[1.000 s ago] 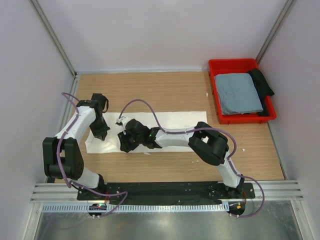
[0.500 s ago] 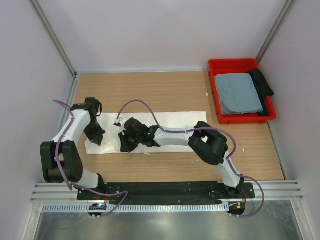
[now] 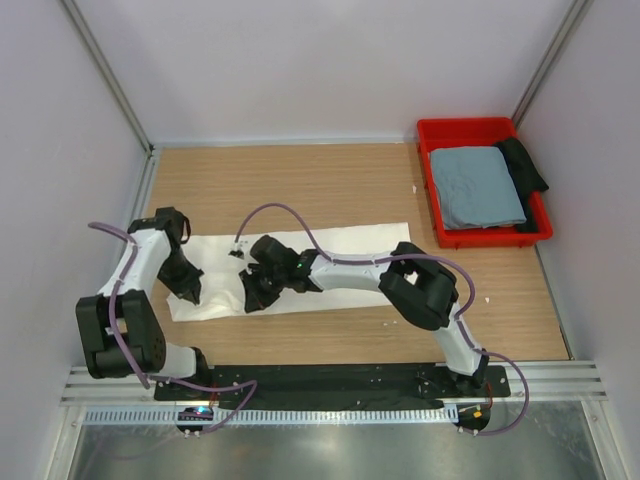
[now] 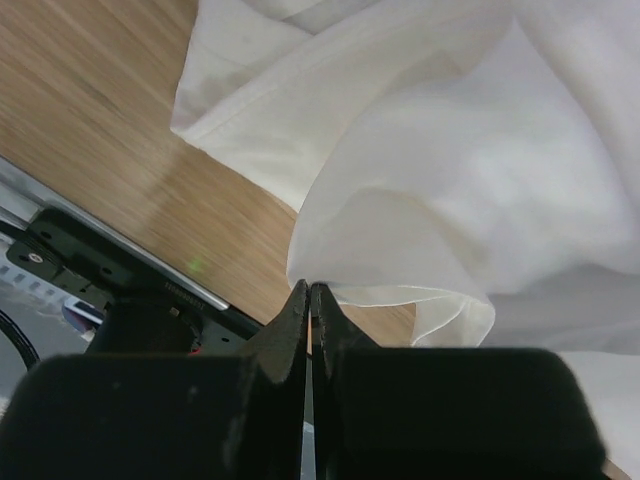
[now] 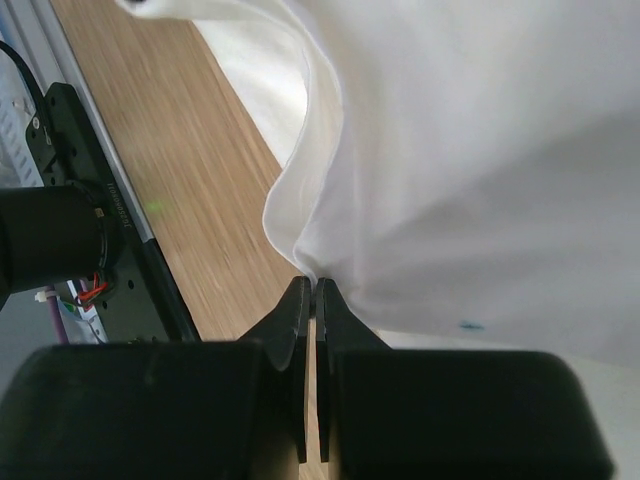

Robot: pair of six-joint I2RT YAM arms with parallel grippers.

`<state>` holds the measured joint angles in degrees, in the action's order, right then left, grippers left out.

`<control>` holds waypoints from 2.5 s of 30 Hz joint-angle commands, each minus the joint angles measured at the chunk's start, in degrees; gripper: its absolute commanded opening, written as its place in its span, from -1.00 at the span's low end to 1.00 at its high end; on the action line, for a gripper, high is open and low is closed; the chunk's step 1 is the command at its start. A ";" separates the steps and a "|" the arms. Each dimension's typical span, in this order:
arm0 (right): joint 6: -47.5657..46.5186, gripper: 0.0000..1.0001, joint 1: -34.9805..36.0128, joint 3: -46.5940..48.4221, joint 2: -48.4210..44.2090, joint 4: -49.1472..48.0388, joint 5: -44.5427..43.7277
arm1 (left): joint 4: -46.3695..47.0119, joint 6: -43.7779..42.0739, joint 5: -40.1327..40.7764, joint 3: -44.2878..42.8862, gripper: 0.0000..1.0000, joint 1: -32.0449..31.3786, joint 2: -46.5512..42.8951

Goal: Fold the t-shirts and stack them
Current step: Fold the tshirt

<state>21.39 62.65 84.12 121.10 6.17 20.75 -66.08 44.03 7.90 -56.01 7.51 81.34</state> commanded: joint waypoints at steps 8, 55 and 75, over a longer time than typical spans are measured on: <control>1.64 -0.97 -3.15 0.26 -3.32 1.30 3.15 | -9.93 10.01 -4.91 4.67 -0.99 0.58 -9.27; 5.77 -0.92 -15.63 10.45 1.85 9.11 16.86 | 0.60 -2.90 0.97 -14.90 -1.00 3.30 11.01; 7.97 -0.83 -18.26 21.26 9.94 12.98 14.75 | 2.27 -5.01 1.68 -22.91 -1.00 3.04 21.66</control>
<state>28.49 45.76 101.82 130.56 18.57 36.27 -64.93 40.10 7.40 -76.44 10.50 102.15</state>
